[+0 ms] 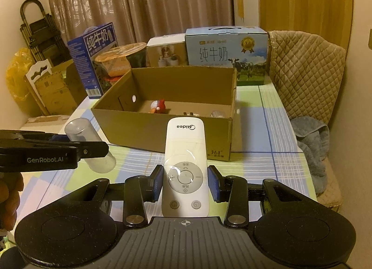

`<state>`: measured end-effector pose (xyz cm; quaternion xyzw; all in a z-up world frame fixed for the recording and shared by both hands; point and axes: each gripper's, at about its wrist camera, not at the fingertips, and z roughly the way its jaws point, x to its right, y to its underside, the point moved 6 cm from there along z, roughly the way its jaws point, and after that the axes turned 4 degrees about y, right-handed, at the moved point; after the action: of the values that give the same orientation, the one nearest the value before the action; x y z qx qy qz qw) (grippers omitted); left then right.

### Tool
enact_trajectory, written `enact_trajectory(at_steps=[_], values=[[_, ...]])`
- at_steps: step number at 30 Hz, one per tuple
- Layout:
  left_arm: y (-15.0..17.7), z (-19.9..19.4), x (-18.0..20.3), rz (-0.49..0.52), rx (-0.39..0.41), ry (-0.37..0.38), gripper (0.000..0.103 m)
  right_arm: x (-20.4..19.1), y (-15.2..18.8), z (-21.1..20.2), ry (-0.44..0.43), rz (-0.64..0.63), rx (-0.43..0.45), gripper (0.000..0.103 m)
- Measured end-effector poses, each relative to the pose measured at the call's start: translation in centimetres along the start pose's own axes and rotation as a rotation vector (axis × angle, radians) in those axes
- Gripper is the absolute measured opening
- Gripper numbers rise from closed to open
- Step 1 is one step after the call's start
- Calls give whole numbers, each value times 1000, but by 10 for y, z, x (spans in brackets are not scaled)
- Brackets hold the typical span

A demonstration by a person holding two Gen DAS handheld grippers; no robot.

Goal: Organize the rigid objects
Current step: 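Lift and carry the cup and remote with both grippers over the cardboard box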

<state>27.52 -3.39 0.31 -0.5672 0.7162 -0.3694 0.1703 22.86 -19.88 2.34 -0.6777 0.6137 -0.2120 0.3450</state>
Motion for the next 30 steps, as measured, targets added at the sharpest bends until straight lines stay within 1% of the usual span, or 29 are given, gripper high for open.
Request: enact_trajectory(at_steps=[8,21,30], values=[[-15,4,-4,27,1,-4,47,-5,-9,7,-7,-24,-2,37],[-52,20,-12,76,2,-26,47,3,-51,26,-7,-50,14,37],[-83,35,-26,79,3,-32,47,11,-76,52,-5,-55,-1,37]])
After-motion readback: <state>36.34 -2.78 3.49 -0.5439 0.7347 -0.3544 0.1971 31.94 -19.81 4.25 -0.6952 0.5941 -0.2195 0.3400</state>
